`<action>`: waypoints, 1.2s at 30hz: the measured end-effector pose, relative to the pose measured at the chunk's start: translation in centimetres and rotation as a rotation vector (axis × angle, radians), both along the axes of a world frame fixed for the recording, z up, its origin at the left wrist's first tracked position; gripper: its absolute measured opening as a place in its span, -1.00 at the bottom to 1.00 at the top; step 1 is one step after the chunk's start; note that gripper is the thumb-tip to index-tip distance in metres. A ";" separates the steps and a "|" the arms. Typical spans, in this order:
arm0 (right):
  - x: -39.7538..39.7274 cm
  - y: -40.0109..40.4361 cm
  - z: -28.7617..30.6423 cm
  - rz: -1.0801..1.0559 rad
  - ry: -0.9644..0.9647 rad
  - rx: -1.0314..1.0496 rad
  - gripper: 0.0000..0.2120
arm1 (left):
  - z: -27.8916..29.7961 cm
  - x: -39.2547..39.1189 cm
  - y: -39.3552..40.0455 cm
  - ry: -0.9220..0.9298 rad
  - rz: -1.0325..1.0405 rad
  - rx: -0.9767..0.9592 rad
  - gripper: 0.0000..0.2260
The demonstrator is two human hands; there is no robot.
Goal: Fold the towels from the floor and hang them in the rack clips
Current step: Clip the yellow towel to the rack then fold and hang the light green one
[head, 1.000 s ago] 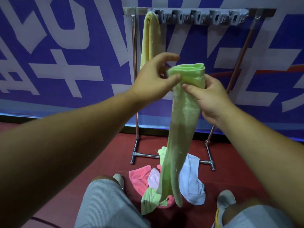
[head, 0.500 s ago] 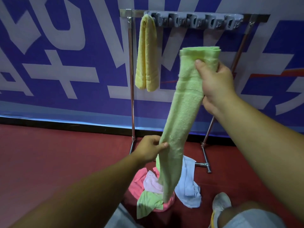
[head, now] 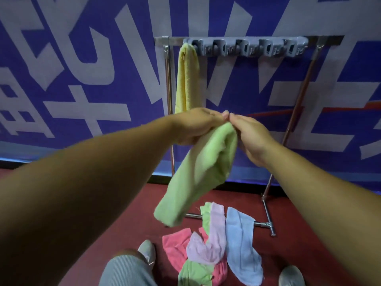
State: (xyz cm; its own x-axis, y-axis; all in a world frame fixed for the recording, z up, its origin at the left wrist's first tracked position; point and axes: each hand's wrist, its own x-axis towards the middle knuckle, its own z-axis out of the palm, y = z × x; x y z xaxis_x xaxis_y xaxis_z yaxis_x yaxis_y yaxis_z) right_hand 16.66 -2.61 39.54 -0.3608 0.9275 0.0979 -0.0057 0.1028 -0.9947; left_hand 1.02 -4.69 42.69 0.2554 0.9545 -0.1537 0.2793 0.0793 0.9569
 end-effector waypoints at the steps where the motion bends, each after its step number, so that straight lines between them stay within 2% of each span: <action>1: 0.1 0.4 0.6 0.017 -0.010 0.014 -0.69 | 1.2 -0.4 0.5 0.019 -0.014 -0.014 -0.69; 5: -0.1 2.0 3.0 -0.011 -0.106 0.080 -0.62 | 5.2 -2.0 2.3 0.139 -0.034 0.016 -0.69; 9: 0.0 4.2 5.4 -0.035 -0.035 0.035 -0.77 | 6.8 -3.9 4.5 0.227 -0.027 0.023 -0.73; 11: 0.0 5.8 6.2 -0.085 -0.048 0.046 -0.78 | 6.9 -4.2 5.6 0.286 0.007 0.060 -0.78; 15: -0.8 9.2 7.3 -0.118 -0.272 0.249 -0.72 | 6.8 -3.9 8.3 0.581 0.133 0.220 -0.85; 19: -1.4 12.6 9.2 -0.157 -0.461 0.403 -0.79 | 8.0 -4.0 11.2 0.616 0.158 0.296 -0.81; 23: -2.9 16.1 11.5 -0.261 -0.484 0.439 -0.65 | 10.7 -4.3 14.8 0.721 0.199 0.449 -0.78; 25: -4.0 17.6 12.8 -0.291 -0.490 0.453 -0.66 | 12.2 -4.8 16.5 0.763 0.253 0.526 -0.79; 30: -6.7 21.1 15.2 -0.453 -0.578 0.631 -0.59 | 14.8 -6.4 20.6 0.764 0.399 0.729 -0.81; 36: -9.3 26.0 15.6 -0.532 -0.704 0.730 -0.58 | 14.9 -8.6 25.4 0.801 0.490 0.794 -0.87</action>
